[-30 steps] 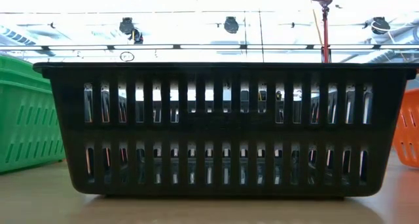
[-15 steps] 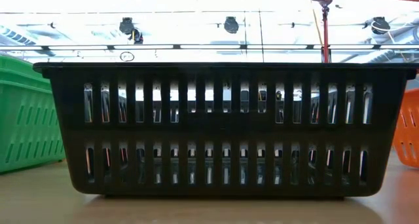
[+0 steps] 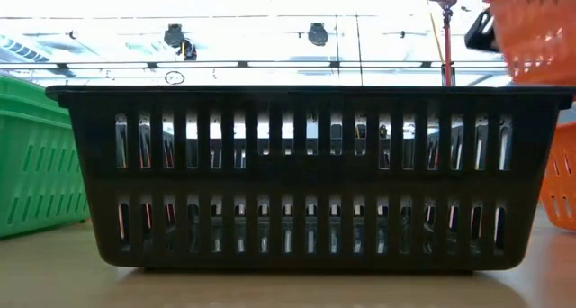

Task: Stack baskets by color
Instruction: Stack the top right orange bin on top of the bottom orange bin

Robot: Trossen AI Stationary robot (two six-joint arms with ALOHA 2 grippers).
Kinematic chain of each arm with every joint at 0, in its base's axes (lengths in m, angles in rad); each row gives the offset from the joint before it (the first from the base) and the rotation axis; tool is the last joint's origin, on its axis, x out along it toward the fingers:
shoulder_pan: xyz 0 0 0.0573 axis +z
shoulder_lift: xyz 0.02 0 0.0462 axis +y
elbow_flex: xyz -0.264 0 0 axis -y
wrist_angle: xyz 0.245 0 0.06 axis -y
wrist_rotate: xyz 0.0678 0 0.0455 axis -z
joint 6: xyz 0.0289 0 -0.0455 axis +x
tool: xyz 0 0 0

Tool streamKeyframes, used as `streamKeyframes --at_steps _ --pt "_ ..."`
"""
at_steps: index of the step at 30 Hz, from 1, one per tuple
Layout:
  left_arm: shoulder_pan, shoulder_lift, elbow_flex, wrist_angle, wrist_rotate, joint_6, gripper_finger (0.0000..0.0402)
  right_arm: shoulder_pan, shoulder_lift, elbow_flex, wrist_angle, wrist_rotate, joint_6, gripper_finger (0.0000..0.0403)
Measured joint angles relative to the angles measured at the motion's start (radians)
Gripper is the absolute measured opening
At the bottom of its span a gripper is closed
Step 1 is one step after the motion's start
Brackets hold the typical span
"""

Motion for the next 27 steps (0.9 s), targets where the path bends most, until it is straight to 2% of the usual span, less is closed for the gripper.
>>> streamKeyframes --at_steps 9,27 --pt "0.0 0.0 0.0 0.001 0.0 0.02 0.0026 -0.008 -0.084 -0.153 0.142 -0.027 0.072 0.0011" --pt "0.0 0.0 0.0 0.002 0.0 0.016 0.0026 -0.008 -0.087 -0.243 0.189 -0.025 0.072 0.0011"
